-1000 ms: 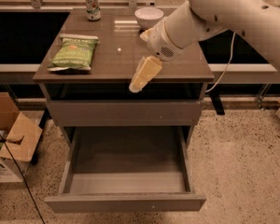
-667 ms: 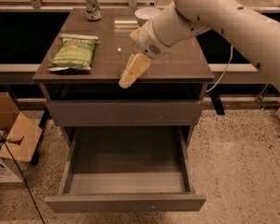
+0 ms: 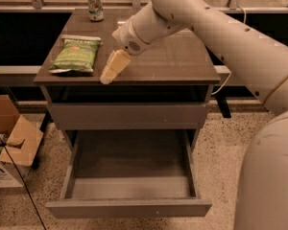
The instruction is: Place green jalapeno chip bag into middle drawer
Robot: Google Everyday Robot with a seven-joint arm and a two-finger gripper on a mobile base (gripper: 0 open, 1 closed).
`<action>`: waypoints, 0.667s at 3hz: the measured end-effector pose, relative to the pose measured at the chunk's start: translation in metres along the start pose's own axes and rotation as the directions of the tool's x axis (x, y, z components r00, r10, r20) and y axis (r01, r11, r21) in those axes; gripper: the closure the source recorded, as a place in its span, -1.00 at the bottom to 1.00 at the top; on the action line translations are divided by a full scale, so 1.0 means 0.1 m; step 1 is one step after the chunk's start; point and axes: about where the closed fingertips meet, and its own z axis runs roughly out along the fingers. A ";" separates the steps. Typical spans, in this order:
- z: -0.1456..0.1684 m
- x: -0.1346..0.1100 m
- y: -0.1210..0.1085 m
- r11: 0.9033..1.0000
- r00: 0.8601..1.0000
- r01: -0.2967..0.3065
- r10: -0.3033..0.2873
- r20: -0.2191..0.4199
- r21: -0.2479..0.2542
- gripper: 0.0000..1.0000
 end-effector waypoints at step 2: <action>0.49 -0.33 -0.08 0.998 0.999 0.000 0.003 0.052 -0.060 -1.00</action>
Offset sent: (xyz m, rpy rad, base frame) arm 0.0312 0.0868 -0.0080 0.0836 0.0599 0.0581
